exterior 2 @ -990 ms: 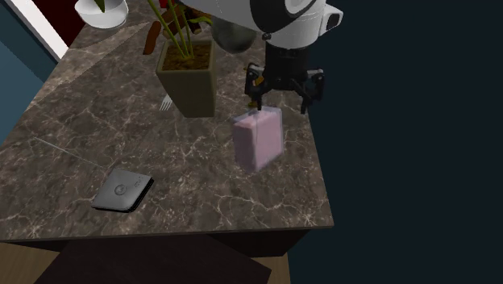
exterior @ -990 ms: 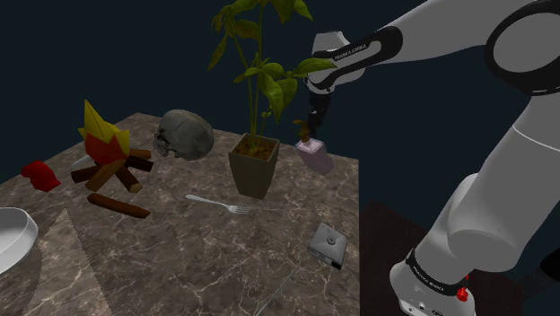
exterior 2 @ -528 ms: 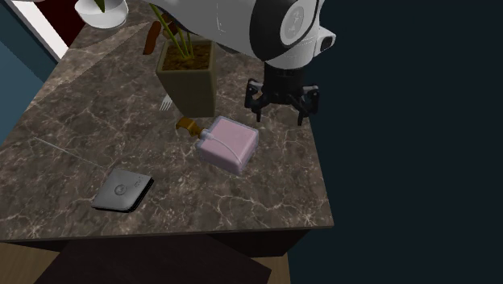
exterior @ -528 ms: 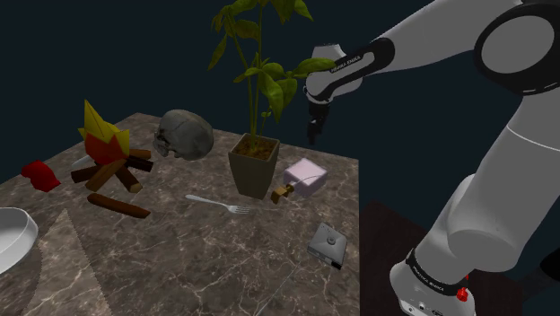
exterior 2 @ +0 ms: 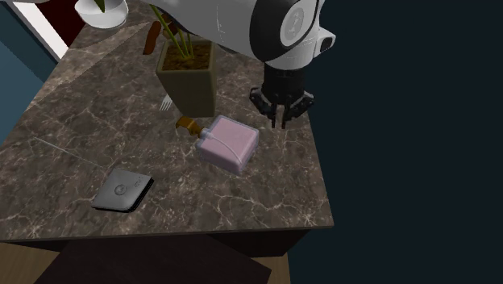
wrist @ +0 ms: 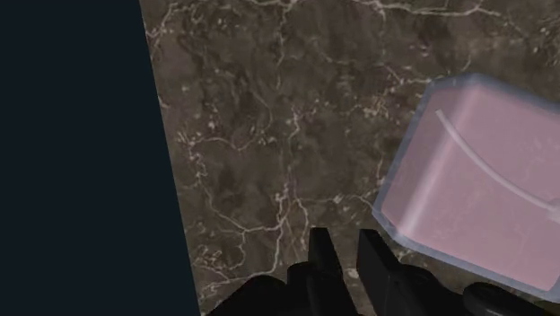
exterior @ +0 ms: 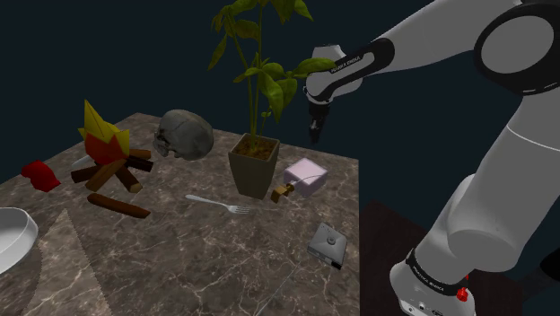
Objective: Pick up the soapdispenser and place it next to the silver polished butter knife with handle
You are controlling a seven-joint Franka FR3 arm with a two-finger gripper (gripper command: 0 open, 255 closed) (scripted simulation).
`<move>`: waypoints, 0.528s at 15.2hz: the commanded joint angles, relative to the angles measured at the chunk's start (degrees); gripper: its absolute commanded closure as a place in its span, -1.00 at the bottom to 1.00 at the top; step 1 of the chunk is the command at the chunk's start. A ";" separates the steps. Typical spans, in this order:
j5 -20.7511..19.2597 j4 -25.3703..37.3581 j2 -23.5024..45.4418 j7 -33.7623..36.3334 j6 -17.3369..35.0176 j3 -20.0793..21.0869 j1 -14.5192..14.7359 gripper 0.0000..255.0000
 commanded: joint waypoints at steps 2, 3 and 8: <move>0.00 0.00 0.00 0.00 0.00 0.00 0.00 1.00; 0.00 0.00 0.00 0.00 0.00 0.00 0.00 1.00; 0.00 0.00 0.00 0.00 0.00 0.00 0.00 -1.00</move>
